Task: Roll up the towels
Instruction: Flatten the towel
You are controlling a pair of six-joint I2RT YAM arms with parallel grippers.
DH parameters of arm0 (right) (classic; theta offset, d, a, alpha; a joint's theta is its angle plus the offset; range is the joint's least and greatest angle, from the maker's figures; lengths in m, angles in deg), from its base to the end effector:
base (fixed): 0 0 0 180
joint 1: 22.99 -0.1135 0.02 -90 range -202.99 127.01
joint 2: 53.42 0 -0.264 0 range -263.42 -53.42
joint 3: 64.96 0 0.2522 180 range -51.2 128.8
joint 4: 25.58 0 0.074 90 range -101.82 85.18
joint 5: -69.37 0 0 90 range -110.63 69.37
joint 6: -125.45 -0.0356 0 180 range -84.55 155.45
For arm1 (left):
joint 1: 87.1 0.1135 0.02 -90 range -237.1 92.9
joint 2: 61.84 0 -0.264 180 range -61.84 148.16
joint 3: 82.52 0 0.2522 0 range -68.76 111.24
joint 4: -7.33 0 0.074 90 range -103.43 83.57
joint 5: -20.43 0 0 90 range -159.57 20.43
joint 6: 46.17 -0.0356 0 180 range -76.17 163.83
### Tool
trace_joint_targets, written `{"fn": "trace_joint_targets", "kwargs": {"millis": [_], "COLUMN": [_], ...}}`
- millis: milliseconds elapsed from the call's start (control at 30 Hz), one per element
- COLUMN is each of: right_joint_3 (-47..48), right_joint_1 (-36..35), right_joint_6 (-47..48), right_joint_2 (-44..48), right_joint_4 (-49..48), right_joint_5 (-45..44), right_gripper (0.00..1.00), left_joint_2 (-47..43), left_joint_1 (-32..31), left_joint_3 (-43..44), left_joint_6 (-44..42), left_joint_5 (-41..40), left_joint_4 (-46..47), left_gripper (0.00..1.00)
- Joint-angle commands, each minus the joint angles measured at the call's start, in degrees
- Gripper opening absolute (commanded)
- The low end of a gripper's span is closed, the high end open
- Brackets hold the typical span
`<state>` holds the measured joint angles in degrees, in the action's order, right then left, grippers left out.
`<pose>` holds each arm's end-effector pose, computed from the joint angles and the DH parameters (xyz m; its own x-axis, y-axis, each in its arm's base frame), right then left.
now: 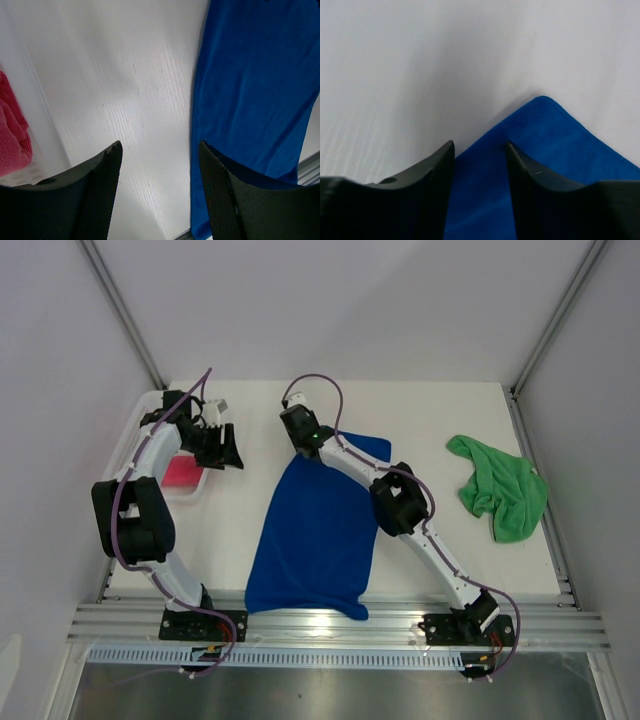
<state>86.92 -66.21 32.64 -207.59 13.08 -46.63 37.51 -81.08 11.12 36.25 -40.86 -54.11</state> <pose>0.4404 0.3924 0.1490 -0.4954 -0.4051 -0.7685 -0.3504 0.9027 -0.2499 0.3545 0.0202 0.2519 -0.8961 0.0218 -0.4433 0.2136 0.8967 -0.3876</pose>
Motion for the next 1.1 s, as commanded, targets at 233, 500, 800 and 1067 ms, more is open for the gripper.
{"fn": "trace_joint_targets", "kwargs": {"millis": [233,500,800,1067], "right_joint_3": [-1.45,-11.63,-42.2,-68.49], "right_joint_1": [0.68,1.3,3.58,6.92], "right_joint_6": [-2.64,-4.66,-10.89,-18.63], "right_joint_2": [1.93,12.12,33.19,41.32], "right_joint_4": [3.93,-2.49,-21.72,-37.56], "right_joint_5": [3.06,6.48,12.89,19.93], "right_gripper": [0.18,0.0,0.0,0.01], "left_joint_2": [-1.62,-2.14,-2.76,-3.46], "left_joint_1": [0.39,0.39,0.39,-0.31], "left_joint_3": [0.37,0.02,-0.16,-0.86], "left_joint_6": [-0.25,-0.25,-0.25,-0.6], "left_joint_5": [1.44,1.44,2.14,2.84], "left_joint_4": [0.22,0.22,0.22,-0.04], "left_gripper": [0.65,0.66,0.65,0.64]}}
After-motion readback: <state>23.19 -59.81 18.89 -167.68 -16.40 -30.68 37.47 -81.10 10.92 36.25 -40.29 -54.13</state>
